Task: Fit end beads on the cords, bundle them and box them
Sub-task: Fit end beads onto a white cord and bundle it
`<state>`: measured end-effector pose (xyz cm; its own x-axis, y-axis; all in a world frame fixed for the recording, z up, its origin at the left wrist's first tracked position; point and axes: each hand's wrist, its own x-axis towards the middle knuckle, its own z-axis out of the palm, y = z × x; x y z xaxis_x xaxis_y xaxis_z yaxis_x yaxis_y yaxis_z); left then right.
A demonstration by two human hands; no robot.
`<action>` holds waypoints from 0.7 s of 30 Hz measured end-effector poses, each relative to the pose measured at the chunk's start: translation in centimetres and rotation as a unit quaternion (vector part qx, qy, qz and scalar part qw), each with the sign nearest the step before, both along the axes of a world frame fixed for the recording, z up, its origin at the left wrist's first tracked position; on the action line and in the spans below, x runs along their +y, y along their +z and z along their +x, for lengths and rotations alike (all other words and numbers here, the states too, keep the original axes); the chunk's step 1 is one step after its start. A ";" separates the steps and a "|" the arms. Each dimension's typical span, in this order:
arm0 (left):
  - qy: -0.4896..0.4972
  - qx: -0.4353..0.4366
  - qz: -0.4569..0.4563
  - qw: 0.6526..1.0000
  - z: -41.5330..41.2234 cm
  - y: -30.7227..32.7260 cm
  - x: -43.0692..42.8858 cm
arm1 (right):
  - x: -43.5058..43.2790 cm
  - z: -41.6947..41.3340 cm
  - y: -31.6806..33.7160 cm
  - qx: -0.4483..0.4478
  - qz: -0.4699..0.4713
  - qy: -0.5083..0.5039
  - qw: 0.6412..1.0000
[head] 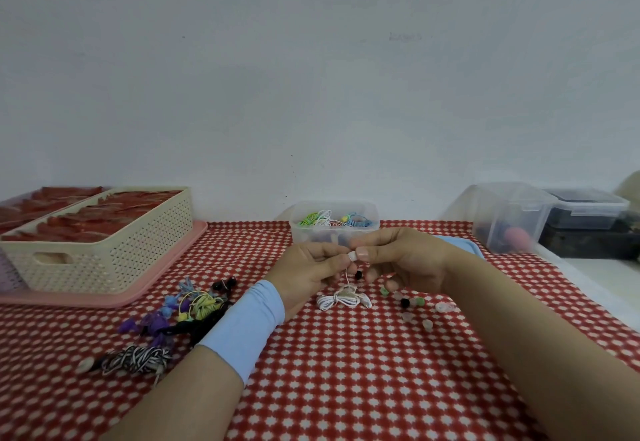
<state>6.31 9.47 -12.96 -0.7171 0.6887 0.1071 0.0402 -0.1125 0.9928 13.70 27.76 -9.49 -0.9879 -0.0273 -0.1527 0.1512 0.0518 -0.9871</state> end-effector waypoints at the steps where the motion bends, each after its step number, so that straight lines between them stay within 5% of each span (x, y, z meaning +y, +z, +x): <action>1: 0.000 0.002 -0.001 1.000 0.0 0.0 -0.1 | -0.1 0.0 0.1 0.000 0.006 0.000 1.000; 21: 0.047 0.014 -0.017 0.999 -1.0 -0.3 -0.1 | -0.6 -0.1 0.0 0.063 0.078 -0.039 0.994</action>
